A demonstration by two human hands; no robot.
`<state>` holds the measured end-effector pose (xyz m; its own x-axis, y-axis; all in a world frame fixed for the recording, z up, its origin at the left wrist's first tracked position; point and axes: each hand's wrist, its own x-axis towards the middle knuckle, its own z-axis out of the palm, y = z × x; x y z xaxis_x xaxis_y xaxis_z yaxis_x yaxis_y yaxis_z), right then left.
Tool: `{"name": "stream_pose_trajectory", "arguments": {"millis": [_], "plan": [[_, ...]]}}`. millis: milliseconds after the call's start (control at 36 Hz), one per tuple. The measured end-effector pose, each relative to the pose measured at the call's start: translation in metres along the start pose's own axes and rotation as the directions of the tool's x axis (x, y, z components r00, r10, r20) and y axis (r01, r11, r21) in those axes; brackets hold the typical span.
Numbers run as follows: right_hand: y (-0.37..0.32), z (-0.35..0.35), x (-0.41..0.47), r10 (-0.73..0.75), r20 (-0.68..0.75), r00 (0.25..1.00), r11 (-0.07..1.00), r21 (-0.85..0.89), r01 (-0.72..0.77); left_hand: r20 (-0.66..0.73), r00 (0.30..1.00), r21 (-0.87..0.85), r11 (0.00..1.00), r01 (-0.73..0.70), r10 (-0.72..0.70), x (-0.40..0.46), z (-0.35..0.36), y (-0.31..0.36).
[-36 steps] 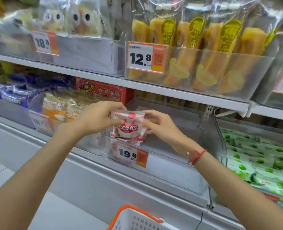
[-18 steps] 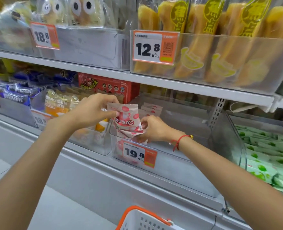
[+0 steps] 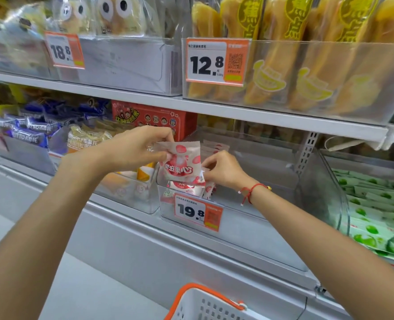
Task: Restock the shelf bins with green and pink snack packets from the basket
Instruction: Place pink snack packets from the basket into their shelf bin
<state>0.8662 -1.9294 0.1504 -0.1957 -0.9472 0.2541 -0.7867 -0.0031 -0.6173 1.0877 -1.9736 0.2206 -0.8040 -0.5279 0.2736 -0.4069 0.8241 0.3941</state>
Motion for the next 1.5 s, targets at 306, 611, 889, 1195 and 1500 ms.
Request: {"name": "stream_pose_trajectory", "arguments": {"millis": [306,611,889,1195,1500], "plan": [[-0.008,-0.008,-0.018,0.046,0.141,0.989,0.995,0.082,-0.058,0.108,0.989,0.377,0.925,0.053,-0.100,0.005,0.034,0.000],[-0.024,-0.017,-0.032,0.148,0.351,0.925,0.960,0.174,-0.219,0.184,0.952,0.612,0.786,0.083,-0.243,0.022,0.061,0.002],[-0.015,-0.008,-0.020,0.015,0.173,0.985,0.993,-0.119,0.005,-0.103,0.991,0.460,0.879,0.127,-0.089,0.009,0.034,0.008],[-0.019,-0.002,-0.011,0.013,0.273,0.962,0.985,-0.172,0.036,0.000,0.999,0.686,0.727,0.034,-0.046,0.014,0.056,-0.003],[-0.030,-0.003,0.006,0.104,0.478,0.872,0.964,-0.265,0.031,0.149,0.967,0.675,0.736,0.053,-0.206,0.016,0.054,0.002]]}}
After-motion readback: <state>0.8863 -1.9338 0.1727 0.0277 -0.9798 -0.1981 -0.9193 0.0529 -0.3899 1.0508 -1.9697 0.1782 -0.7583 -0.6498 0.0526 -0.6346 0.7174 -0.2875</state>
